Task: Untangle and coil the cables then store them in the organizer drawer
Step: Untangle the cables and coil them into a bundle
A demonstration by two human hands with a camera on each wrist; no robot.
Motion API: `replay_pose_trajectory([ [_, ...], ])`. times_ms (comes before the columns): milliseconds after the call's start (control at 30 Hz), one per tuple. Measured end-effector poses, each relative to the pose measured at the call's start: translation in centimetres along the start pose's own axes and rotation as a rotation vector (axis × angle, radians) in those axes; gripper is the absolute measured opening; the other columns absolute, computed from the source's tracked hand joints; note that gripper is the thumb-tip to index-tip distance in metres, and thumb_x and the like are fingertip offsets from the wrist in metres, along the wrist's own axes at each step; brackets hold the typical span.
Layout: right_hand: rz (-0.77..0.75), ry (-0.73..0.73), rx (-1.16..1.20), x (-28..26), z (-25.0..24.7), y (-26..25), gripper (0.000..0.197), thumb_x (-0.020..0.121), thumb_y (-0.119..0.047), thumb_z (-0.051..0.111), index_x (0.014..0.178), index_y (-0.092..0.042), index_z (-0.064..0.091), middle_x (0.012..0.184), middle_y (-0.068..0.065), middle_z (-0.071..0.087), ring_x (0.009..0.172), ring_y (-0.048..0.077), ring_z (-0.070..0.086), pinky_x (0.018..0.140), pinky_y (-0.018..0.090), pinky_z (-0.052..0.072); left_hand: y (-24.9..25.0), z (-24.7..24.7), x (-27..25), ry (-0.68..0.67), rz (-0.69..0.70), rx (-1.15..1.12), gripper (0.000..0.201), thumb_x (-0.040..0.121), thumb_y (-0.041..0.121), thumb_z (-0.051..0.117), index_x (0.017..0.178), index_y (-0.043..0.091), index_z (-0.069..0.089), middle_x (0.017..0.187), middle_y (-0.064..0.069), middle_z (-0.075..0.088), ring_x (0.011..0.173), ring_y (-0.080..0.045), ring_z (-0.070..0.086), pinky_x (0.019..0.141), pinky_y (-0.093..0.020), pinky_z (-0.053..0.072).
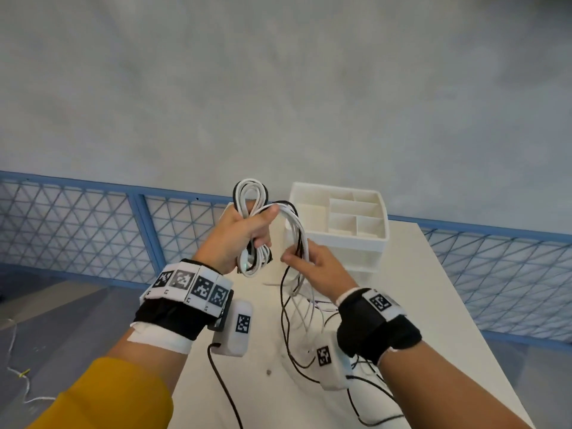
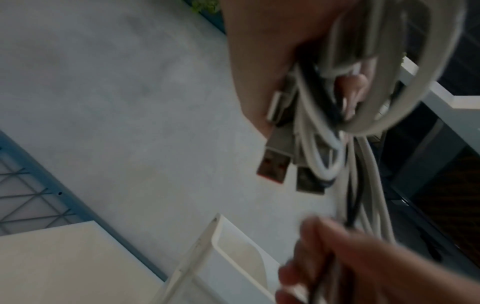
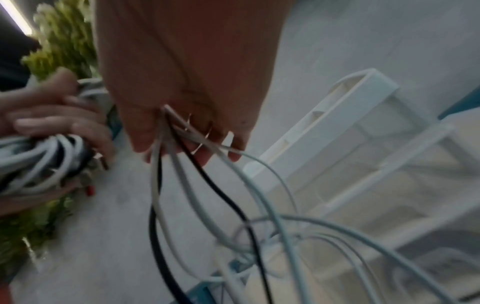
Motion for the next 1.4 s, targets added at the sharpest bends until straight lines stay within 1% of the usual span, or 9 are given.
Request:
replay_pose_trajectory([
  [167, 0.016, -0.105, 0.254, -1.3, -0.2, 0.9, 0.026, 0.094, -0.019, 0.044, 0.074, -0.006, 0.055, 0.062, 0.001, 0.058, 0.060, 0.011, 0.060, 0.067, 0.012, 0.049, 0.0, -2.1, -0.7, 0.204, 0.021, -0.140, 0.035, 0.075, 0.031, 0.065, 0.052, 0.019, 0.041, 0.040, 0.008, 0.030, 0.038, -0.010, 0.032, 0.051, -0.025, 0.042],
  [267, 0.063, 0.010, 0.517, -1.2, -0.4, -0.8, 0.029, 0.093, -0.036, 0.038, 0.074, -0.014, 0.042, 0.047, -0.011, 0.032, 0.039, 0.007, 0.028, 0.043, 0.019, 0.034, -1.8, -1.8, -1.1, 0.302, -0.003, -0.158, 0.031, 0.076, 0.032, 0.065, 0.055, 0.019, 0.046, 0.041, 0.007, 0.032, 0.039, -0.011, 0.032, 0.050, -0.025, 0.042],
  [400, -0.137, 0.072, -0.056, -0.9, 2.0, -2.2, 0.028, 0.098, -0.036, 0.028, 0.098, -0.018, 0.049, 0.063, -0.014, 0.047, 0.054, 0.000, 0.045, 0.052, 0.016, 0.037, -4.1, 0.9, -1.7, 0.329, -0.131, -0.088, 0.029, 0.071, 0.037, 0.067, 0.068, 0.009, 0.060, 0.046, -0.003, 0.052, 0.045, -0.017, 0.052, 0.055, -0.029, 0.047],
  [533, -0.183, -0.082, -0.639, -1.2, 3.2, -1.8, 0.033, 0.098, -0.020, 0.030, 0.125, -0.004, 0.041, 0.088, 0.019, 0.066, 0.079, 0.036, 0.061, 0.065, 0.036, 0.042, -5.3, 2.6, -1.9, 0.271, -0.187, -0.077, 0.016, 0.077, 0.017, 0.070, 0.071, 0.006, 0.060, 0.059, -0.005, 0.061, 0.059, -0.016, 0.061, 0.055, -0.025, 0.051],
  [600, -0.180, -0.114, -0.774, -1.2, 2.7, -1.4, 0.033, 0.095, -0.015, 0.034, 0.125, -0.001, 0.039, 0.098, 0.023, 0.065, 0.085, 0.039, 0.060, 0.066, 0.037, 0.041, -5.1, 3.0, -1.8, 0.241, -0.184, -0.028, 0.016, 0.077, 0.014, 0.072, 0.077, 0.004, 0.059, 0.064, -0.011, 0.057, 0.064, -0.020, 0.058, 0.055, -0.025, 0.048],
  [800, -0.141, -0.178, -0.459, -1.5, -0.7, -0.5, 0.028, 0.083, -0.010, 0.058, 0.108, -0.007, 0.044, 0.080, 0.007, 0.057, 0.072, 0.025, 0.053, 0.060, 0.029, 0.037, -2.8, 3.6, 0.1, 0.377, -0.089, 0.134, 0.028, 0.081, 0.018, 0.066, 0.059, 0.011, 0.052, 0.052, -0.008, 0.049, 0.047, -0.017, 0.047, 0.046, -0.023, 0.037],
  [1000, 0.079, -0.201, -0.258, -3.2, -5.0, 3.2, 0.036, 0.083, -0.017, 0.064, 0.117, -0.019, 0.053, 0.114, -0.001, 0.054, 0.104, 0.015, 0.055, 0.093, 0.028, 0.044, -1.4, 4.5, 1.0, 0.340, -0.120, 0.114, 0.032, 0.084, 0.027, 0.061, 0.057, 0.011, 0.060, 0.057, -0.012, 0.038, 0.052, -0.024, 0.035, 0.050, -0.029, 0.029],
  [1233, -0.079, 0.052, 0.055, -5.4, -7.4, 3.0, 0.017, 0.088, -0.008, 0.055, 0.080, -0.019, 0.065, 0.083, -0.001, 0.056, 0.081, 0.007, 0.061, 0.078, 0.021, 0.051, -0.4, 3.3, 2.5, 0.346, -0.097, 0.017, 0.043, 0.089, 0.021, 0.055, 0.047, 0.019, 0.061, 0.052, -0.001, 0.054, 0.042, -0.016, 0.046, 0.049, -0.029, 0.035],
  [1400, -0.144, 0.134, 0.262, -5.7, -8.7, 3.0, 0.021, 0.087, -0.015, 0.055, 0.078, -0.003, 0.069, 0.099, -0.001, 0.052, 0.093, 0.002, 0.055, 0.083, 0.013, 0.045, -1.3, 3.4, 2.6, 0.426, -0.035, 0.067, 0.035, 0.087, 0.019, 0.056, 0.053, 0.016, 0.054, 0.055, -0.005, 0.047, 0.043, -0.017, 0.042, 0.048, -0.028, 0.033],
])
Point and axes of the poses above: each hand's wrist, its own x-axis towards the middle knuckle, its own z-axis out of the palm, y = z × x, the point moved 1 cm from there along x, towards the middle knuckle
